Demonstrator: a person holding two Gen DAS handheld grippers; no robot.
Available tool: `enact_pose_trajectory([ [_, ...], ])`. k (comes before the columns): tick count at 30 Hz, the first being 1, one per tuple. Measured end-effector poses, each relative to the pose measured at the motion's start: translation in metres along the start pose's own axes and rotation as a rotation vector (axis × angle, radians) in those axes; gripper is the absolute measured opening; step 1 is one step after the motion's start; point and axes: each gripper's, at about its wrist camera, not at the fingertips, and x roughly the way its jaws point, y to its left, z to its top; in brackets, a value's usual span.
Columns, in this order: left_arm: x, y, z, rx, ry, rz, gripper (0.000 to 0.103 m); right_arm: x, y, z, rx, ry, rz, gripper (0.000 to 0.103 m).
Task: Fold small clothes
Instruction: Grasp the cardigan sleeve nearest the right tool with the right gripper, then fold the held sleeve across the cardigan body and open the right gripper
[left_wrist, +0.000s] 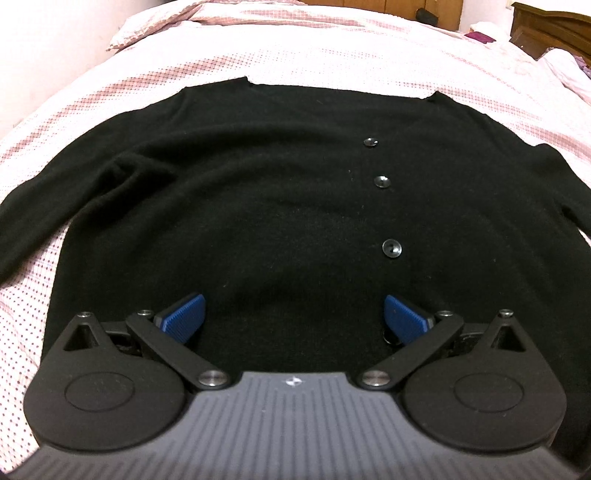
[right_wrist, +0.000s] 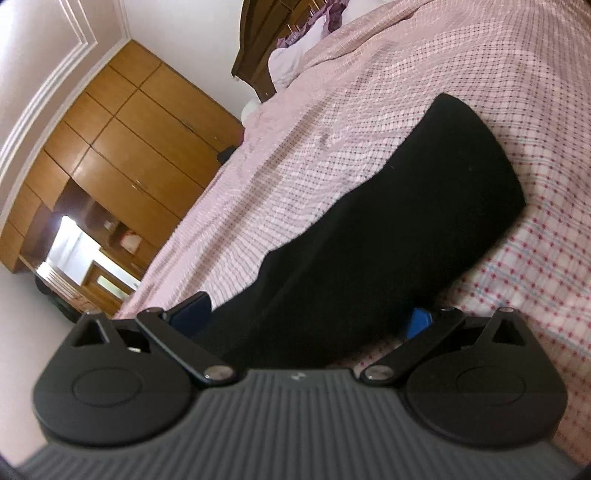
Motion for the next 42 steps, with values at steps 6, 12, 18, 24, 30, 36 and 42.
enact_pose_trajectory([
  [6,0.002,0.001,-0.002,0.002,-0.016,-0.004,0.103,-0.014,-0.008,0.002,0.087,-0.096,0.003,0.081],
  [12,0.001,0.000,-0.005,-0.002,-0.027,0.003,0.103,-0.009,-0.008,0.013,0.138,-0.111,-0.026,0.075],
  [18,-0.004,0.000,-0.006,-0.007,-0.030,0.003,0.103,-0.003,0.013,0.020,0.097,-0.043,-0.095,0.014],
  [24,-0.008,0.001,-0.001,-0.004,-0.021,-0.004,0.103,-0.015,0.054,0.027,-0.017,-0.060,0.003,0.010],
  [30,-0.021,0.008,0.001,0.012,-0.063,0.008,0.103,-0.017,0.097,0.028,-0.115,-0.061,0.105,0.009],
  [36,-0.035,0.021,0.005,0.014,-0.097,0.023,0.103,-0.017,0.140,0.012,-0.196,-0.034,0.209,0.008],
  [42,-0.044,0.038,0.010,0.015,-0.099,0.058,0.103,-0.015,0.183,-0.008,-0.257,-0.009,0.293,0.008],
])
